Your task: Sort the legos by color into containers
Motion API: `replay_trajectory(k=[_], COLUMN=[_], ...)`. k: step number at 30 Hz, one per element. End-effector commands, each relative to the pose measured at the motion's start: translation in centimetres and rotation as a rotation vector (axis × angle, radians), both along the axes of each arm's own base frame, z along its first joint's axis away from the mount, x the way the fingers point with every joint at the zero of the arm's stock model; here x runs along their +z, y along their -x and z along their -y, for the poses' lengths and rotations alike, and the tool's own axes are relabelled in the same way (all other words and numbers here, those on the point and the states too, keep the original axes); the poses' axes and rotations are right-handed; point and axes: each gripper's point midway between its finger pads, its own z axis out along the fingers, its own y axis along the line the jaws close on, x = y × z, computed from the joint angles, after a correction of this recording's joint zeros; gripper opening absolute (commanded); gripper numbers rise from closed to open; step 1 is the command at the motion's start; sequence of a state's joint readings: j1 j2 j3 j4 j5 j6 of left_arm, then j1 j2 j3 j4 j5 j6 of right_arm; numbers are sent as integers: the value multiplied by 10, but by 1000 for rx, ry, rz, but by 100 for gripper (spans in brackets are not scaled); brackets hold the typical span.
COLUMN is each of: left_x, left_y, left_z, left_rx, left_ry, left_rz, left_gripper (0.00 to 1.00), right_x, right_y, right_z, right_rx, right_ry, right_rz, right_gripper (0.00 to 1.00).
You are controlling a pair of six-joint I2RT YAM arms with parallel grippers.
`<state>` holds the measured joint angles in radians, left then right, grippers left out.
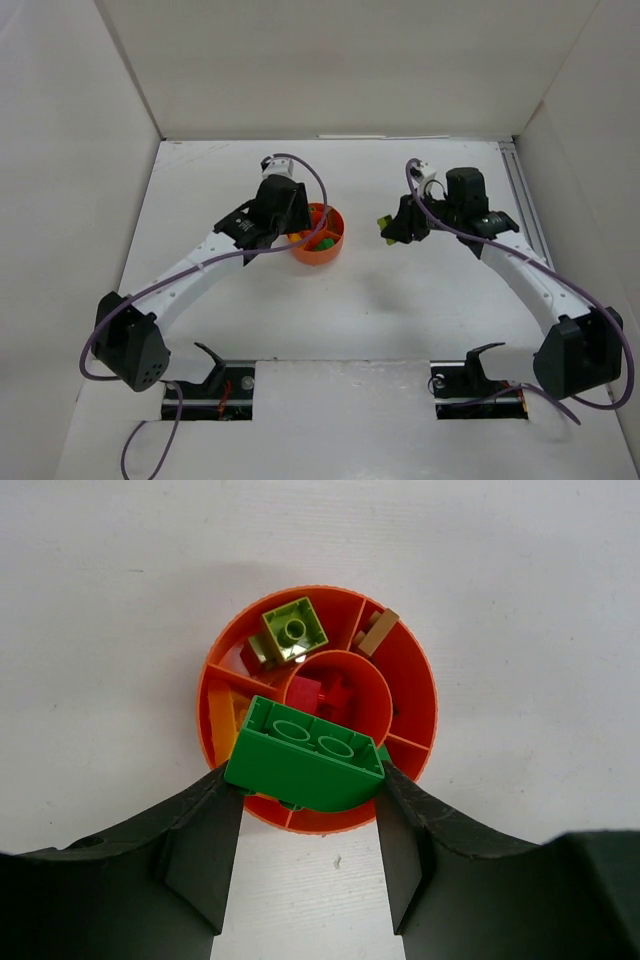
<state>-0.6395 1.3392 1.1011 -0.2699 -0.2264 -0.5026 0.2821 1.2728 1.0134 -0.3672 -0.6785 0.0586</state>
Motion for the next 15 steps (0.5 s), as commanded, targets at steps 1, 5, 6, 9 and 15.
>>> replay_trajectory(k=[1,5,6,9,15], left_x=[24,21,20,19,17], left_y=[-8,-14,-16,-16,-16], left_z=[4,5,7,6,2], left_rx=[-20,-23,-28,-28,-19], left_ry=[41,32,24,15,9], left_rz=[42,32,33,19,12], left_gripper=[17,17,17,17,17], right_x=[25,23,26,24,20], right_y=[-12,-13,-16,-15,-19], right_z=[-5,-14,-13,-20,-37], right_rx=[18,41,38,62,93], right_ry=[2,12,18,25,78], right_rz=[112,120,140,140,171], right_gripper=[28,28,28,28,28])
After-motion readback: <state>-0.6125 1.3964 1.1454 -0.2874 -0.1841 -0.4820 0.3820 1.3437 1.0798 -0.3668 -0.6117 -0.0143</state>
